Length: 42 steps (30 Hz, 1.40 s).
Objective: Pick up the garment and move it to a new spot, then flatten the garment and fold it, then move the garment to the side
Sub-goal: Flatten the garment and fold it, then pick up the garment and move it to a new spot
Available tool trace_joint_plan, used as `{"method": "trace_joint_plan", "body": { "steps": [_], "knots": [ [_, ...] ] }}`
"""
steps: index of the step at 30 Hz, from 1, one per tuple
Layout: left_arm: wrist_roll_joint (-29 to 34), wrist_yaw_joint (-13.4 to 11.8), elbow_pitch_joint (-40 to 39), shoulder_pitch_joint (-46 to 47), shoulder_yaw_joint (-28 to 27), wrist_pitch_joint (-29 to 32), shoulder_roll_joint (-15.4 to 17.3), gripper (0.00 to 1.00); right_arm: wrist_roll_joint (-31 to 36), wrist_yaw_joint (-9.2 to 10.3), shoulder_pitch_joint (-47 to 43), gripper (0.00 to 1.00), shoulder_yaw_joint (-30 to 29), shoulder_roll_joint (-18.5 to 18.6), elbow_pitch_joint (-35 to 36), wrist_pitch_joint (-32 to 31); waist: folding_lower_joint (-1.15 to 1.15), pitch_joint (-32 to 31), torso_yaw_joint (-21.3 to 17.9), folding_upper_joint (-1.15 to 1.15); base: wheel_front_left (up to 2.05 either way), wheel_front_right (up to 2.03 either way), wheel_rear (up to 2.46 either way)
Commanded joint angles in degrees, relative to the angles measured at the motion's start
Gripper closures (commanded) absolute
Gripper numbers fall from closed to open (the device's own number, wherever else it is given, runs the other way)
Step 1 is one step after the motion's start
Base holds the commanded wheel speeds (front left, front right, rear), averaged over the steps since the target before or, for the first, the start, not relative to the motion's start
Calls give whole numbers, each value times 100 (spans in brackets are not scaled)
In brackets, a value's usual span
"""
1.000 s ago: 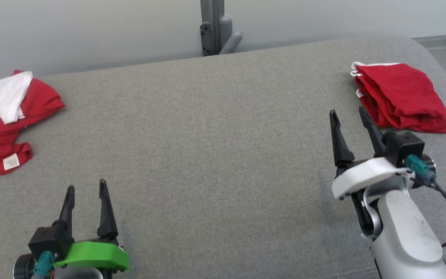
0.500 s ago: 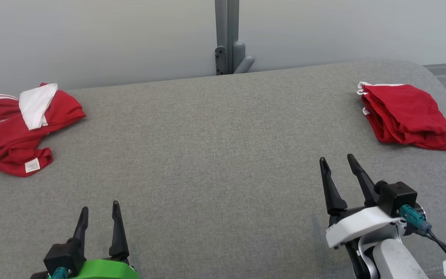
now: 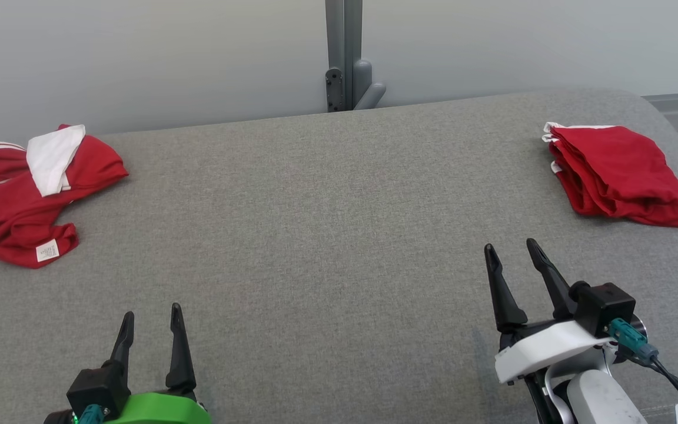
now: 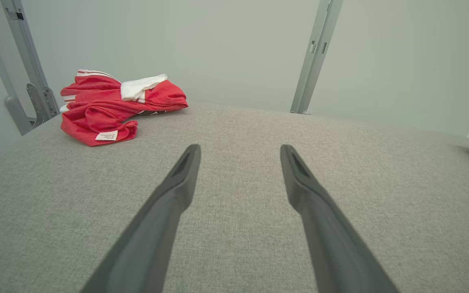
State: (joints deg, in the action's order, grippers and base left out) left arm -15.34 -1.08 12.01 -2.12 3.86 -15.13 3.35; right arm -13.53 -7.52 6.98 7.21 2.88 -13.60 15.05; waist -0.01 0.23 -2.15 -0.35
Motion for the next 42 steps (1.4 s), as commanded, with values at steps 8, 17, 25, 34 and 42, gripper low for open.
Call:
{"method": "trace_joint_plan", "body": {
  "steps": [8, 17, 25, 34, 42],
  "knots": [
    [55, 51, -21, 83, -46, -2, -15, 0, -72, 6, -72, 0, -22, 3, -13, 14, 1, 17, 24, 35, 0, 0, 0],
    [81, 51, -31, 102, -63, -2, -28, 0, -90, 6, -43, 0, -36, 3, -19, 14, 1, 45, 45, 35, 0, 0, 0],
    [95, 51, -35, 130, -66, -2, -34, 0, -83, 6, -80, 0, -86, 3, 17, 15, 1, 52, 95, 35, 0, 0, 0],
    [103, 26, -54, 159, -62, -2, -38, 0, -18, 6, -142, 0, -109, 3, 50, 5, 1, 0, 563, 35, 0, 0, 0],
    [131, -30, -144, -6, -145, -2, -32, 0, -83, 6, -243, 0, -73, 5, 99, -27, 1, -112, 1751, 35, 0, 0, 0]
  ]
}}
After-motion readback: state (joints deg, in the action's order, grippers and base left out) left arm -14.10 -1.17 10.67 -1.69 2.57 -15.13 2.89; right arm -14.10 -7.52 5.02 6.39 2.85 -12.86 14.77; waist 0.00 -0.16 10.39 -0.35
